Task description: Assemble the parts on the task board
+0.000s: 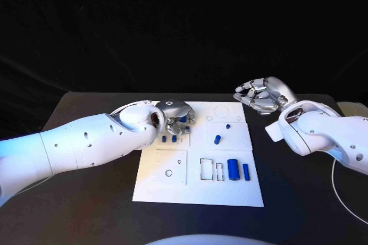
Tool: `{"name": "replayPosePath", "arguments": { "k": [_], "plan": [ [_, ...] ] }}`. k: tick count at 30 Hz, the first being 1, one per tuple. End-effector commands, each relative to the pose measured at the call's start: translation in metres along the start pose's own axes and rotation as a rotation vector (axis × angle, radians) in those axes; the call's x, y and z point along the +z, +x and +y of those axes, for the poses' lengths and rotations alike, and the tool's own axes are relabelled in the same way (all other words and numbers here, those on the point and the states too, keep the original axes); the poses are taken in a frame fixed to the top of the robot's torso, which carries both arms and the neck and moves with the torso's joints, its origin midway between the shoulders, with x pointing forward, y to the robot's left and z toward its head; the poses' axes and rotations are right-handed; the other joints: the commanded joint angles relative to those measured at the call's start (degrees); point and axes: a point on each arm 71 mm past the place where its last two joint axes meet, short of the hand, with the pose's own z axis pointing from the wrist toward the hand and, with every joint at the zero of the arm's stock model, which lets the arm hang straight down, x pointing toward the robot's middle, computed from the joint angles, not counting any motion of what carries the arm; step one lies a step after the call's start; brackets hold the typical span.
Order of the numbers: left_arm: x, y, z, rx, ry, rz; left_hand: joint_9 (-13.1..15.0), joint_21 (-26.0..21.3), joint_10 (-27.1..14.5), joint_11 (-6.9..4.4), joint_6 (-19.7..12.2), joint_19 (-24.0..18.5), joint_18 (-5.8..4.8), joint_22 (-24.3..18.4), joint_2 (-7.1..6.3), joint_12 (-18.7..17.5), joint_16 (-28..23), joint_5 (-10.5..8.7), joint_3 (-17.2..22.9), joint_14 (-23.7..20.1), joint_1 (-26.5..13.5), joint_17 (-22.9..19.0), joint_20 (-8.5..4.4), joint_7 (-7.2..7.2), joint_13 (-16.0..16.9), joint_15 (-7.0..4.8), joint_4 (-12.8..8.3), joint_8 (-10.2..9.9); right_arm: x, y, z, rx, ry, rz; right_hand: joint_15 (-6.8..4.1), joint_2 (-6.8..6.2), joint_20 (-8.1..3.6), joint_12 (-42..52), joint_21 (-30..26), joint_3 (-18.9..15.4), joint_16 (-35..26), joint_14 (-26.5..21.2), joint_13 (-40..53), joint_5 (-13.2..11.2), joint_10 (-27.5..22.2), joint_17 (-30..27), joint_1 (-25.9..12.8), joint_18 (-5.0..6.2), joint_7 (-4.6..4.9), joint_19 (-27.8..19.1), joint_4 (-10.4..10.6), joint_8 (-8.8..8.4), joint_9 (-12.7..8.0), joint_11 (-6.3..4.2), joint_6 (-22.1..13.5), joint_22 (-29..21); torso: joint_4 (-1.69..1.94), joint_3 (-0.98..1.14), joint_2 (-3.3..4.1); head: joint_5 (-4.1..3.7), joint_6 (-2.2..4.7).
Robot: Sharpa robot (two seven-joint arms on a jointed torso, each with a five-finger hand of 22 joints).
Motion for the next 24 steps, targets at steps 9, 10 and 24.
{"name": "replayPosePath", "arguments": {
  "k": [9, 10, 24],
  "plan": [
    [0.0028, 0.0042, 0.0009, 0.049, -0.038, 0.064, -1.58, 6.42, 3.98, -0.65, 2.77, 4.26, -1.87, 7.91, 0.22, -1.42, 4.13, -0.08, 3.16, 3.77, 1.77, 4.04, -0.45, -0.08, -2.28, -0.44, -0.43, -0.95, 0.0000, 0.0021, 0.0015, 0.002, -0.013, 0.013, -0.52, -0.32, 0.05, -0.23, -0.22, 0.42, -0.39, 2.21, -0.10, 0.21, -0.52, 1.28, -0.08, 0.61, -0.05, -0.41, 0.05, 0.40, -0.05, 0.00, -0.43, 3.26, 0.16, -0.02, -0.09, -0.12, -0.19],
    [0.0031, 0.0042, 0.0009, 0.050, -0.038, 0.065, -1.58, 6.42, 3.98, -0.65, 2.77, 4.26, -1.87, 7.91, 0.22, -1.42, 4.13, -0.08, 3.16, 3.77, 1.77, 4.04, -0.45, -0.08, -2.28, -0.44, -0.43, -0.95, 0.0000, 0.0022, 0.0016, 0.002, -0.013, 0.014, -0.52, -0.32, 0.05, -0.23, -0.22, 0.42, -0.39, 2.21, -0.10, 0.21, -0.52, 1.28, -0.08, 0.61, -0.05, -0.41, 0.05, 0.40, -0.05, 0.00, -0.43, 3.26, 0.14, -0.03, -0.08, -0.14, -0.20],
    [0.0062, 0.0044, 0.0001, 0.039, -0.028, 0.058, -2.45, 7.59, 5.08, -0.74, 2.46, 4.55, -2.04, 9.22, 0.18, -2.20, 4.82, -0.17, 4.17, 4.08, 1.57, 4.02, -0.51, 0.04, -3.21, -0.50, -0.53, -2.12, 0.0000, 0.0029, 0.0022, 0.003, -0.014, 0.016, -0.54, -0.31, 0.03, -0.23, -0.23, 0.48, -0.48, 2.21, -0.17, 0.23, -0.34, 1.20, -0.18, 0.60, -0.08, -0.36, 0.08, 0.51, -0.05, -0.03, -0.36, 3.27, 0.14, -0.05, -0.04, -0.26, -0.40]
  ]
}}
